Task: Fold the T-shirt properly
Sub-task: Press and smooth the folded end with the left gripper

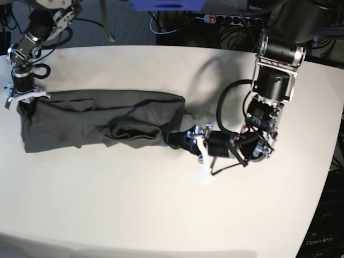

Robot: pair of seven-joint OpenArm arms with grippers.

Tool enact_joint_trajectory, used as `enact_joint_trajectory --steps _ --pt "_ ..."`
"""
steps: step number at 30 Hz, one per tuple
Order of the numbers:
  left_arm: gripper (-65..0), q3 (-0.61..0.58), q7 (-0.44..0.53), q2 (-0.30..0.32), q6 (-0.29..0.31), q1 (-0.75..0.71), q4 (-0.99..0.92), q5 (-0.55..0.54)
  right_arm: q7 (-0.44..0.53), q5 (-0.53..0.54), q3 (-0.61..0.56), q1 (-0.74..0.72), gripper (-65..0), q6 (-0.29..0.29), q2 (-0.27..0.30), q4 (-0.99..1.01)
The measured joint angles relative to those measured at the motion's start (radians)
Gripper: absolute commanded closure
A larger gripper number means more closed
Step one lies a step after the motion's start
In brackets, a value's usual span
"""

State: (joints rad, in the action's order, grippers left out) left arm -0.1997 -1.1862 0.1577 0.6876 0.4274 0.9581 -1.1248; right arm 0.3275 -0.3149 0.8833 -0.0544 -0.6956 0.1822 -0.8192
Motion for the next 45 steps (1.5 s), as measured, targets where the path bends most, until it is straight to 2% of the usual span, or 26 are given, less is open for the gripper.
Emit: enact_joint_trajectory --steps 3,6,13,18,23,26,31,34,45 --pt "-2.0 0.0 0.002 0.002 -0.049 0.011 0.0 -0.001 0.007 -0.002 0.0 0.0 -0.3 0.0 0.0 0.0" --pt "-2.0 0.002 0.011 0.009 -0.069 0.018 0.0 0.001 0.033 -0.015 0.0 0.005 -0.3 0.0 -0.002 0.0" --pt "-2.0 0.002 0.015 0.002 -0.069 0.027 0.061 0.011 0.033 -0.016 0.0 0.005 -0.3 0.0 -0.003 0.0" --pt "-2.0 0.002 0.009 -0.002 -0.192 0.03 0.084 0.097 0.034 -0.015 0.0 0.005 -0.1 0.0 -0.003 0.0" --pt "-2.0 0.001 0.007 -0.026 -0.241 0.035 0.175 0.153 0.034 -0.016 0.0 0.005 -0.1 0.0 -0.003 0.0" --pt "-2.0 0.0 0.006 -0.045 -0.245 0.034 0.191 0.192 0.035 -0.015 0.0 0.005 -0.1 0.0 -0.003 0.0" --pt "-2.0 -0.002 0.0 -0.061 -0.244 0.035 0.196 0.315 0.036 -0.016 0.0 0.005 -0.1 0.0 -0.003 0.0" --pt "-2.0 -0.057 -0.001 -0.055 -0.244 0.035 0.196 0.361 0.036 -0.016 0.0 0.005 -0.1 0.0 -0.003 0.0" --pt "-2.0 -0.141 0.008 -0.061 -0.243 0.035 0.189 0.38 0.037 -0.016 0.0 0.005 -0.1 0.0 -0.003 0.0"
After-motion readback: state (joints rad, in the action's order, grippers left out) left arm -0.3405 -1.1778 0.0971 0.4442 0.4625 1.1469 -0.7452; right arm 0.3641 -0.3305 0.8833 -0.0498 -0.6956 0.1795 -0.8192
